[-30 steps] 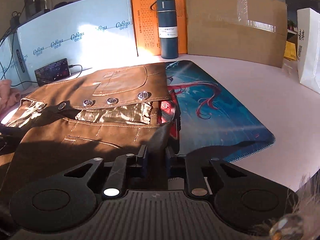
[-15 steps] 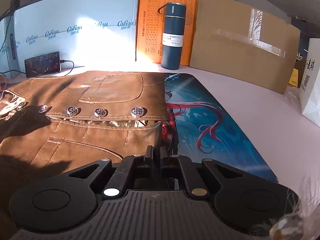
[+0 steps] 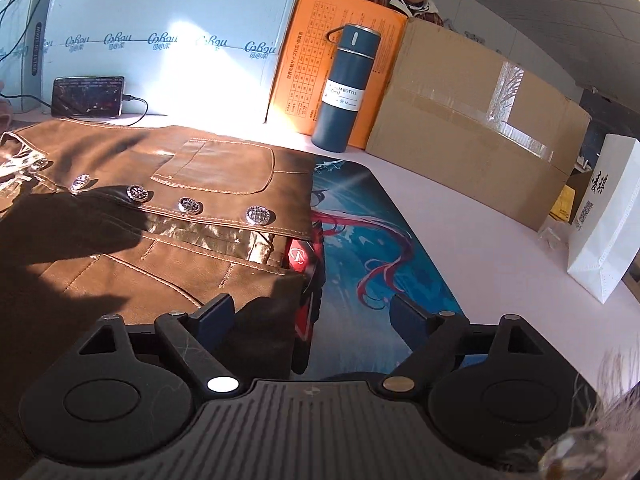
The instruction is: Fold clothes
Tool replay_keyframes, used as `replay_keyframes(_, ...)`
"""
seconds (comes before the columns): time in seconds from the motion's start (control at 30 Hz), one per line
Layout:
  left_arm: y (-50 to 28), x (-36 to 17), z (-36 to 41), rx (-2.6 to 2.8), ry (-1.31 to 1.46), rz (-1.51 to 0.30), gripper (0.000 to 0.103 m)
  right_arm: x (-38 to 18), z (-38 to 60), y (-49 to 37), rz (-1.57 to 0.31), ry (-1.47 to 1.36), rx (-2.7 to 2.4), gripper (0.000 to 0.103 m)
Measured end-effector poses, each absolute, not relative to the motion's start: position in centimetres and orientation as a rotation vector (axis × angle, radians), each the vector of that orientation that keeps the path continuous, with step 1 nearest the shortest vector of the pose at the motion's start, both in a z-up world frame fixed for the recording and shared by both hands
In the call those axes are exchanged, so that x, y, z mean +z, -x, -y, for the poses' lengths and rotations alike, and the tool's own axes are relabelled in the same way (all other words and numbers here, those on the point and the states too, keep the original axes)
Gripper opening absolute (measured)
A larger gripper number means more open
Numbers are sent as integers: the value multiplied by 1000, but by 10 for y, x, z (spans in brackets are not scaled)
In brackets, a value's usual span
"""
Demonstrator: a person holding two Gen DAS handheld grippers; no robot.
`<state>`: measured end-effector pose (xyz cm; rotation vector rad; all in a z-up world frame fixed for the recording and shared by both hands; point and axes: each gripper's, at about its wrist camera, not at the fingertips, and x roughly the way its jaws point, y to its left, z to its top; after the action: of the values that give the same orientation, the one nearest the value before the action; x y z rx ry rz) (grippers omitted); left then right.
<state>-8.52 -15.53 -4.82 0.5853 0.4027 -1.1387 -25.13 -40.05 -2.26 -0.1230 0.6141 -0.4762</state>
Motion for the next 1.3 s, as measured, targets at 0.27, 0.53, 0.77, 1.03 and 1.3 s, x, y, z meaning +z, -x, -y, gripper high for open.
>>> replay_keyframes(0.27, 65, -54, 146, -1143, -448, -514, 94, -15, 355, 286, -497, 94, -137, 90)
replay_keyframes(0.53, 58, -56, 146, -1129, -415, -553, 101, -8, 306, 308, -508, 205, 269, 98)
replay_keyframes(0.77, 58, -56, 146, -1124, -411, -553, 101, -35, 295, 299, -662, 318, 158, 98)
replay_keyframes(1.03, 81, -34, 127, -1232, -305, -372, 100, -28, 302, 301, -594, 291, 92, 98)
replay_keyframes(1.3, 112, -42, 140, -1614, -302, -452, 100, -21, 316, 298, -549, 234, 36, 98)
